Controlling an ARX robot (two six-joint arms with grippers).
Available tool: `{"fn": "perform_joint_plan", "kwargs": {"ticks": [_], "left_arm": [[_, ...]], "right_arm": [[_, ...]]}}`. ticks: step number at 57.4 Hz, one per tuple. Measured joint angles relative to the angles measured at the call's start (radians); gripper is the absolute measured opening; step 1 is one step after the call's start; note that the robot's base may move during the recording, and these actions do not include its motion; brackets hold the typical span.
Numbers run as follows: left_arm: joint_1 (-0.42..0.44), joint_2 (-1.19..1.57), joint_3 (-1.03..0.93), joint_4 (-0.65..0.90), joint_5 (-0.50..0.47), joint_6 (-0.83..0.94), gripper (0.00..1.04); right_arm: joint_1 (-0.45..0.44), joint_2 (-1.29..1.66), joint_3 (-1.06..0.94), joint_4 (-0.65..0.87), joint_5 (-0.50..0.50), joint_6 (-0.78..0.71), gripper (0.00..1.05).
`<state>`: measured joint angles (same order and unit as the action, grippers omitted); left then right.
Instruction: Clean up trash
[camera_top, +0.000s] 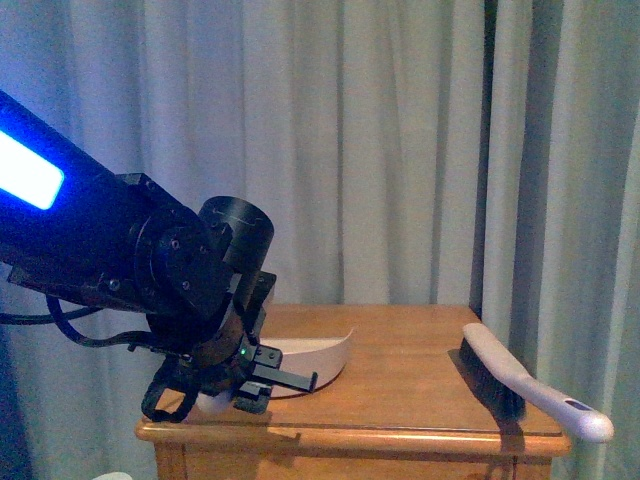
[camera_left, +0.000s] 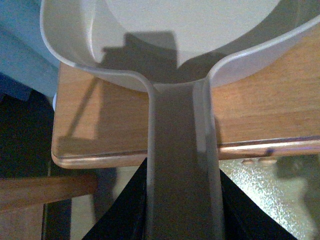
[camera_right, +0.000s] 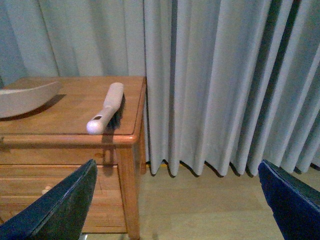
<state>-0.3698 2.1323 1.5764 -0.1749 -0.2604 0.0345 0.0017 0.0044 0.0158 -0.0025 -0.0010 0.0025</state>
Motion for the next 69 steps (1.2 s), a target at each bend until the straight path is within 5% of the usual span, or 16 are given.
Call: {"fn": "perform_joint_plan", "kwargs": {"ticks": [31, 54, 69], "left_arm": [[0.011, -0.745, -0.678, 0.727, 0.164, 0.275, 0.28], [0.210, -1.359, -1.118, 0.726, 0.316, 0.292, 0.28], [0.401, -1.671, -1.248, 0.501, 0.448, 0.128, 0.28]], "right_arm": [[0.000, 0.000, 0.000, 0.000, 0.000, 0.000, 0.97], [0.000, 0.000, 0.000, 0.000, 0.000, 0.000, 0.97], [0.000, 0.000, 0.000, 0.000, 0.000, 0.000, 0.97]]}}
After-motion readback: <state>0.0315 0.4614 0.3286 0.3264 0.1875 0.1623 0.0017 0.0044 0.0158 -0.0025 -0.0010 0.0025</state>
